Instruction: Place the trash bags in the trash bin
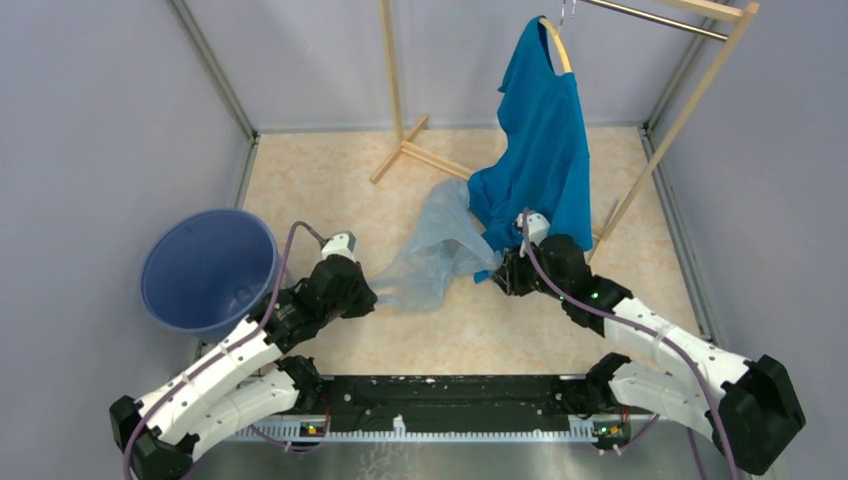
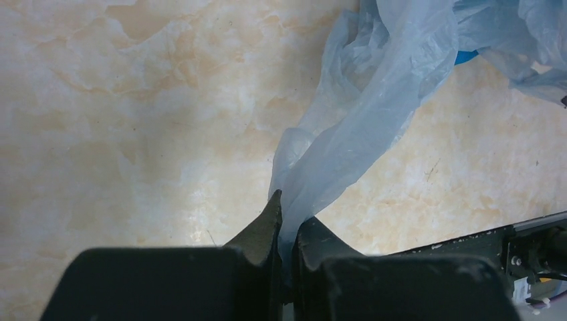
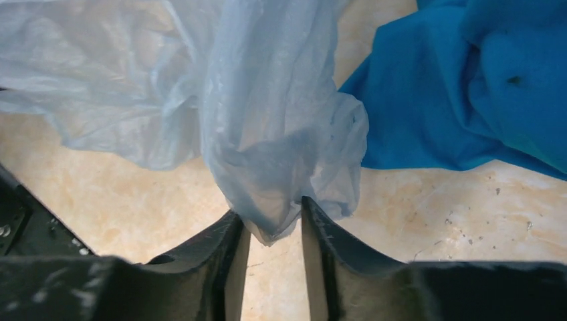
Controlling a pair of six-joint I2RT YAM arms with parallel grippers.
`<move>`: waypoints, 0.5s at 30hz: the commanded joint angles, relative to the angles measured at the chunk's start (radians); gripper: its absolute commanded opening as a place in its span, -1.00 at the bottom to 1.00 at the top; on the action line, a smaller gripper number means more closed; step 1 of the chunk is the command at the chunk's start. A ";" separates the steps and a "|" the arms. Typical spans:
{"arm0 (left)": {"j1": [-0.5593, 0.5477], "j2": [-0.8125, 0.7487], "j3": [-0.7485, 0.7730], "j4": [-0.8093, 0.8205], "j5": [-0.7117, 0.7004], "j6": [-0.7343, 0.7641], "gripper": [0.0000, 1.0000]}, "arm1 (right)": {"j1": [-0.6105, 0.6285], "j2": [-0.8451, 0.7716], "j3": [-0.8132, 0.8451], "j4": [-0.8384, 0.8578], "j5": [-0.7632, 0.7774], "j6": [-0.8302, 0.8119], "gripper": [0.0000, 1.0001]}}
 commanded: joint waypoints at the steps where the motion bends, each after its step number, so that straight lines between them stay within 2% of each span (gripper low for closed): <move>1: -0.002 -0.033 -0.020 -0.011 -0.046 -0.027 -0.88 | 0.006 0.100 0.012 0.091 0.071 0.024 -0.26; 10: -0.002 -0.042 -0.002 -0.036 -0.095 -0.036 -0.99 | 0.007 0.280 0.011 0.248 0.152 -0.035 0.24; 14: -0.002 -0.045 0.000 -0.039 -0.098 -0.037 -1.00 | 0.007 0.330 0.013 0.268 0.246 -0.050 0.24; 15: -0.002 -0.049 0.000 -0.039 -0.098 -0.037 -1.00 | 0.005 0.338 0.013 0.270 0.255 -0.056 0.05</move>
